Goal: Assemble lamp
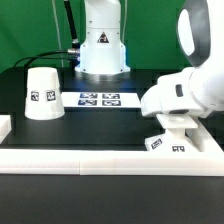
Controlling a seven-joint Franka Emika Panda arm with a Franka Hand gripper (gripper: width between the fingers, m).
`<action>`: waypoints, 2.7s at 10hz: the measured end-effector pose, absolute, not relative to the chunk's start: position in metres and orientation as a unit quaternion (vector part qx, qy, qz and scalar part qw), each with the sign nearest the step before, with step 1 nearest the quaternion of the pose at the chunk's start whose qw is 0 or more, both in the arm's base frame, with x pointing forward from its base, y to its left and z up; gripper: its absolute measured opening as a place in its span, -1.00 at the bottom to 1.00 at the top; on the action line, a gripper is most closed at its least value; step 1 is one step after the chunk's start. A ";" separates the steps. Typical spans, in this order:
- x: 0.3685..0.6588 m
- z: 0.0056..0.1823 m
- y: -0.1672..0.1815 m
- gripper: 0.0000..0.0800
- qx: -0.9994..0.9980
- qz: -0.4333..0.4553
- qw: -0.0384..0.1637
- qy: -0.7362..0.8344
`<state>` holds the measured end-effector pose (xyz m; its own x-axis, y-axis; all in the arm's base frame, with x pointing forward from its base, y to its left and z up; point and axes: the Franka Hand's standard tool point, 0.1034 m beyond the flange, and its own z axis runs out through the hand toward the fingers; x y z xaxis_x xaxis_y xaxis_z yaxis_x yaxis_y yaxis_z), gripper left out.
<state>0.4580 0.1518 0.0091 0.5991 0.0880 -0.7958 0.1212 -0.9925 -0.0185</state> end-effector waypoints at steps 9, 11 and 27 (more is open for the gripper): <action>0.475 0.044 0.134 0.44 0.897 -0.432 -0.013 0.095; 0.483 0.071 0.123 0.44 0.896 -0.432 -0.024 0.103; 0.555 0.123 0.083 0.44 0.985 0.034 -0.027 0.166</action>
Offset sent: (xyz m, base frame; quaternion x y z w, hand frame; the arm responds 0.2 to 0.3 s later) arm 0.0000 0.0000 0.0000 0.0000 0.0000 0.0000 1.0000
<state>0.5550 0.0833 0.1235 0.9424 0.3257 0.0766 0.3294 -0.9432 -0.0424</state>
